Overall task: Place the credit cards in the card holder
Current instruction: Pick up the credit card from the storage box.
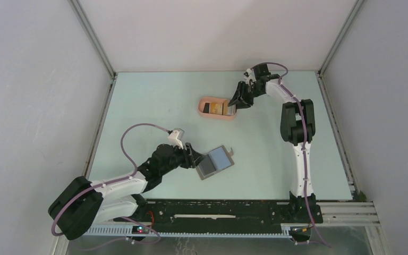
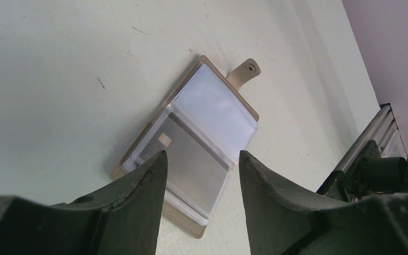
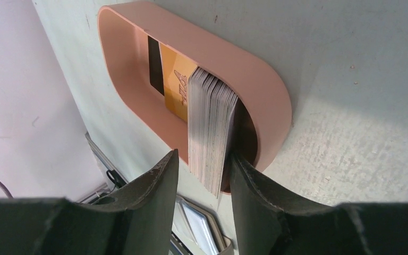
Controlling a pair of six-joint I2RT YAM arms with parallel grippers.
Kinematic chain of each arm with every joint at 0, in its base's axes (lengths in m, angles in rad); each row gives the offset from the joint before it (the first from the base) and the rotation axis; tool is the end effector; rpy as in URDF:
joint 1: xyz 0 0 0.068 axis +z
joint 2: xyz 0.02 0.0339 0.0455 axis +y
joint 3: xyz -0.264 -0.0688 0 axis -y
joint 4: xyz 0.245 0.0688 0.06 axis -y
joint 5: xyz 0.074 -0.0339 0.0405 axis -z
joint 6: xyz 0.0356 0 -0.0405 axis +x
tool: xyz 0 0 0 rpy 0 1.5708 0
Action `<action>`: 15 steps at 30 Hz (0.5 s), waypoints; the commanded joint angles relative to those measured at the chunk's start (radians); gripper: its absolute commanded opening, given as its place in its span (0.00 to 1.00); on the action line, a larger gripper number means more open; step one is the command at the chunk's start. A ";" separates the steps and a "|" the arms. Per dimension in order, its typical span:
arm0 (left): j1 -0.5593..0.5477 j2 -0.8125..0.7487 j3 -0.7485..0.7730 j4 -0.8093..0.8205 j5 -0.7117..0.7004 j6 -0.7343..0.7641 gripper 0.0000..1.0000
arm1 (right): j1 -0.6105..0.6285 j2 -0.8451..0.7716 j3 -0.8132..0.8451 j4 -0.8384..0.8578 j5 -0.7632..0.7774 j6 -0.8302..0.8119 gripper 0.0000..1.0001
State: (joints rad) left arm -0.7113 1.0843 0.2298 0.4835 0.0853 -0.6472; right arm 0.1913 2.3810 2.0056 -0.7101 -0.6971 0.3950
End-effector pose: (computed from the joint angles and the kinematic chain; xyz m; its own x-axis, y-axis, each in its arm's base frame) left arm 0.1531 -0.1359 0.1618 -0.6476 -0.2350 -0.7249 0.4013 0.7035 -0.5866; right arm 0.4948 0.1191 0.1719 -0.9708 0.1125 -0.2120 -0.0718 0.7069 0.7036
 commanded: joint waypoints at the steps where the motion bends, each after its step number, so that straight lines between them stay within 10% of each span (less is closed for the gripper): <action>1: -0.002 -0.015 0.039 0.019 0.008 0.006 0.57 | -0.012 -0.043 -0.003 0.020 -0.045 0.012 0.47; 15: -0.002 -0.012 0.043 0.016 0.010 0.008 0.57 | -0.035 -0.046 -0.016 0.017 -0.060 0.011 0.36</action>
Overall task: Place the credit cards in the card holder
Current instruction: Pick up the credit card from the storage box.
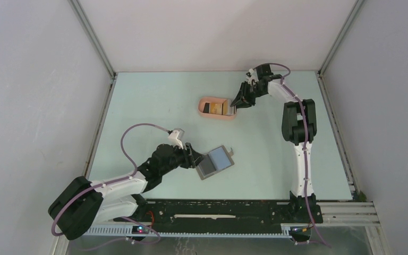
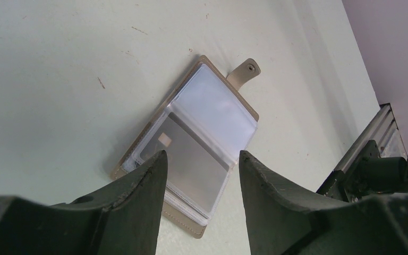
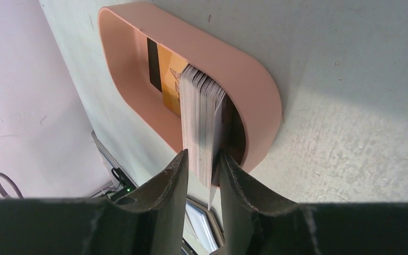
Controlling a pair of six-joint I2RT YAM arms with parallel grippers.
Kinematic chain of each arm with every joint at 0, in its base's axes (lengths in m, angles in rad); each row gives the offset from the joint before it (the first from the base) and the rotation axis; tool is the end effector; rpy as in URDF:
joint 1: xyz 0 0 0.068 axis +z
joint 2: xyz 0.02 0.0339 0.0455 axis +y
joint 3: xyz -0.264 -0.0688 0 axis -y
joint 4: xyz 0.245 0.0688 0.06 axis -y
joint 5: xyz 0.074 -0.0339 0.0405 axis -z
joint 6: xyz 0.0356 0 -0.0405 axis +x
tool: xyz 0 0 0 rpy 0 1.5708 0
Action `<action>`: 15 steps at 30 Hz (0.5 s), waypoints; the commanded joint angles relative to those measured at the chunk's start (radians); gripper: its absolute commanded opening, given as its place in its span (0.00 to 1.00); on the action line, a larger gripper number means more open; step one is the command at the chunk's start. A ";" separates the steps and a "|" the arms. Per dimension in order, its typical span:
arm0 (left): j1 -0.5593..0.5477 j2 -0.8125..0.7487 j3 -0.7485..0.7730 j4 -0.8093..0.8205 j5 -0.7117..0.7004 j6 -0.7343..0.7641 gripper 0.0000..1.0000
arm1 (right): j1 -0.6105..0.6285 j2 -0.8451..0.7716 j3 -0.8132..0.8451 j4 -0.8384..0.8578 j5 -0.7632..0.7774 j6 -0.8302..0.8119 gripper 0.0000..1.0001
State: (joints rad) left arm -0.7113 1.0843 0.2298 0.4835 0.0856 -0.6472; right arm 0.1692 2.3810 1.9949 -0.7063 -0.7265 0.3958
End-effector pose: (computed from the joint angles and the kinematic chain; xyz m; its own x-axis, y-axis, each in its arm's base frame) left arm 0.1531 -0.1359 0.1618 -0.6477 -0.2349 -0.7248 0.4015 0.7033 -0.5867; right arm 0.4959 0.1087 0.1695 -0.9722 0.1263 -0.1974 -0.0569 0.6900 0.7216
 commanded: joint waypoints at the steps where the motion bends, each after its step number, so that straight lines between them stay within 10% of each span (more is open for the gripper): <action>1: -0.002 -0.013 0.043 0.015 0.009 0.008 0.57 | -0.015 -0.046 -0.005 0.012 -0.030 0.011 0.35; 15: -0.002 -0.022 0.038 0.014 0.011 0.004 0.57 | -0.033 -0.055 -0.023 0.006 -0.021 0.002 0.19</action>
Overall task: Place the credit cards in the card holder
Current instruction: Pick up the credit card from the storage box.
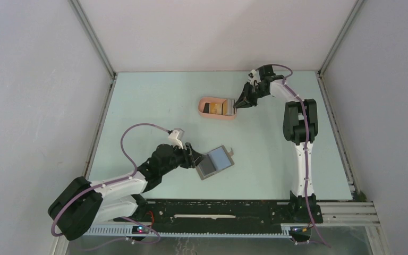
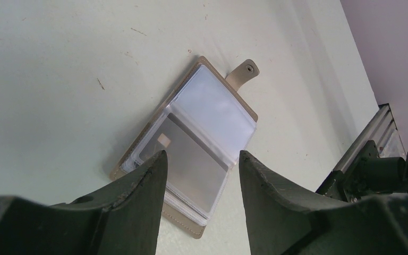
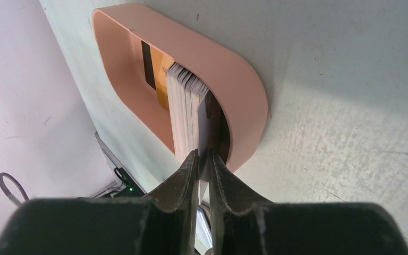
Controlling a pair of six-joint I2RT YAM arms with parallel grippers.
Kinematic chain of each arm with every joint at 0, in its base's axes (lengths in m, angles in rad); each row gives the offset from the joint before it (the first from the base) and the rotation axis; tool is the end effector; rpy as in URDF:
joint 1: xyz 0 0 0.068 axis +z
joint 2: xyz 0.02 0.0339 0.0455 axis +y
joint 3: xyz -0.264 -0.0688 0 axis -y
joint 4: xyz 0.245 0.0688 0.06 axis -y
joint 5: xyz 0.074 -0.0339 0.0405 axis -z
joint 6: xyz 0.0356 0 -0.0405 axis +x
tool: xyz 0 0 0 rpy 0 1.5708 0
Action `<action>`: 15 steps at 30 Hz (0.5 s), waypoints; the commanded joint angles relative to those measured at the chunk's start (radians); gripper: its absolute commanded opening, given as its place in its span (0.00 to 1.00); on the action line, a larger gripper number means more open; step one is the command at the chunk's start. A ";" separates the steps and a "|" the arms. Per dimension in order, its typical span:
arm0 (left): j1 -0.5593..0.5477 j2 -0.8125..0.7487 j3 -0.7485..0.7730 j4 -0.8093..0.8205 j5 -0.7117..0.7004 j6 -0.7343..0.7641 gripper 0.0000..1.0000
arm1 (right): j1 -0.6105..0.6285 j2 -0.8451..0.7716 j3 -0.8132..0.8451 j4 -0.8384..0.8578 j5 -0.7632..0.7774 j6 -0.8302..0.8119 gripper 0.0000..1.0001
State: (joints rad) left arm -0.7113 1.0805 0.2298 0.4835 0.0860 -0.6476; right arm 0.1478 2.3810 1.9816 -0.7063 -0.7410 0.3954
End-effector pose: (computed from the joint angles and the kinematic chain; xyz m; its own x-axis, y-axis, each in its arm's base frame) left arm 0.1529 -0.1358 0.1625 -0.6459 -0.2368 -0.7258 0.4031 0.7016 -0.5877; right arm 0.4962 0.0982 0.1659 -0.9730 0.1424 -0.1815 -0.0361 0.6830 0.7295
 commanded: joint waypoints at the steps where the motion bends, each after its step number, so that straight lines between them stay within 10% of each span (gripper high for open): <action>1: -0.002 -0.019 0.038 0.015 0.011 0.004 0.57 | -0.012 -0.056 -0.010 0.005 -0.007 0.001 0.19; 15: -0.001 -0.019 0.039 0.013 0.013 0.005 0.57 | -0.028 -0.072 -0.023 0.003 0.001 -0.003 0.06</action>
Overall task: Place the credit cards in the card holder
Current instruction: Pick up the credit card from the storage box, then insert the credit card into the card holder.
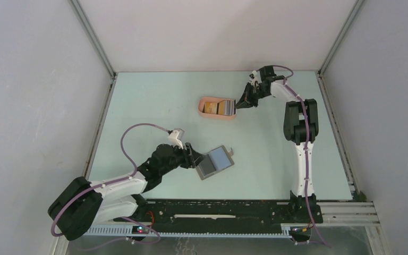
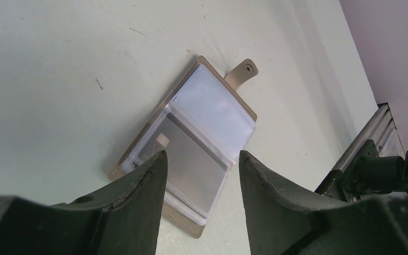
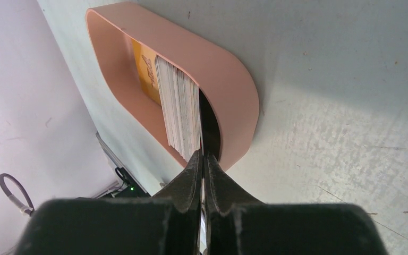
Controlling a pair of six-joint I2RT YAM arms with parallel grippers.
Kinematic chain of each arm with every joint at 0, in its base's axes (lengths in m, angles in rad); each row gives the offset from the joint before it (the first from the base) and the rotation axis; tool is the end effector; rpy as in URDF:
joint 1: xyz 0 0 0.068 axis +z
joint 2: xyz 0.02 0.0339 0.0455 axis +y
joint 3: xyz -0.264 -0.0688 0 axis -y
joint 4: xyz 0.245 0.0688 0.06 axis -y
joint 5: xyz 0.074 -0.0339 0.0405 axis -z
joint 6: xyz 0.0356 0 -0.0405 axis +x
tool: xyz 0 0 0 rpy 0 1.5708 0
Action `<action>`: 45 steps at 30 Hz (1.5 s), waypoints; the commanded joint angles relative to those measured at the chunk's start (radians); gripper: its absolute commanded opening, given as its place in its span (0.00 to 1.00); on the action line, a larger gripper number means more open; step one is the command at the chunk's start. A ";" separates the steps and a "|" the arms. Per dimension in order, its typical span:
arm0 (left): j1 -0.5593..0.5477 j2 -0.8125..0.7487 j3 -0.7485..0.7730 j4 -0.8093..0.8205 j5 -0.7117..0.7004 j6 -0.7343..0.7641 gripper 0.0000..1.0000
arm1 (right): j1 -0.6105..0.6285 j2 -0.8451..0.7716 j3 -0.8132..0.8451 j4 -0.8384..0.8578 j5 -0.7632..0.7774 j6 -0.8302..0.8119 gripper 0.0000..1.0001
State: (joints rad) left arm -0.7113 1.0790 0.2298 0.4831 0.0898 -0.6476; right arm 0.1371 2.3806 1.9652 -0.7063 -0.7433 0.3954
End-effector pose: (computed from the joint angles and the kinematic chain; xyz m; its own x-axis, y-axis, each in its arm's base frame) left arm 0.1528 -0.1359 0.1627 -0.6468 -0.2358 -0.7253 0.4055 0.6991 -0.5889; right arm 0.4950 0.0926 0.1613 -0.9744 0.1518 -0.1658 -0.0177 0.6834 0.7298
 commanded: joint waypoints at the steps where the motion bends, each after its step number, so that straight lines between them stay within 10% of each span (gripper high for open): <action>1: -0.002 -0.018 0.039 0.012 0.009 0.006 0.57 | -0.019 -0.074 -0.008 0.004 0.005 -0.003 0.05; 22: -0.002 -0.062 0.032 -0.007 0.007 0.007 0.57 | -0.048 -0.265 -0.130 0.001 0.060 -0.096 0.00; 31: -0.002 -0.129 0.008 -0.013 0.007 0.010 0.57 | -0.042 -0.464 -0.354 0.084 -0.164 -0.268 0.00; 45: -0.002 -0.470 -0.163 -0.029 -0.009 -0.029 0.64 | 0.229 -0.806 -0.681 0.069 -0.244 -0.643 0.00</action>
State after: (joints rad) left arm -0.7113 0.6815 0.1242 0.4522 0.0887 -0.6544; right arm 0.3077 1.6321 1.3319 -0.6456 -0.9516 -0.1169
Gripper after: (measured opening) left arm 0.632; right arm 0.007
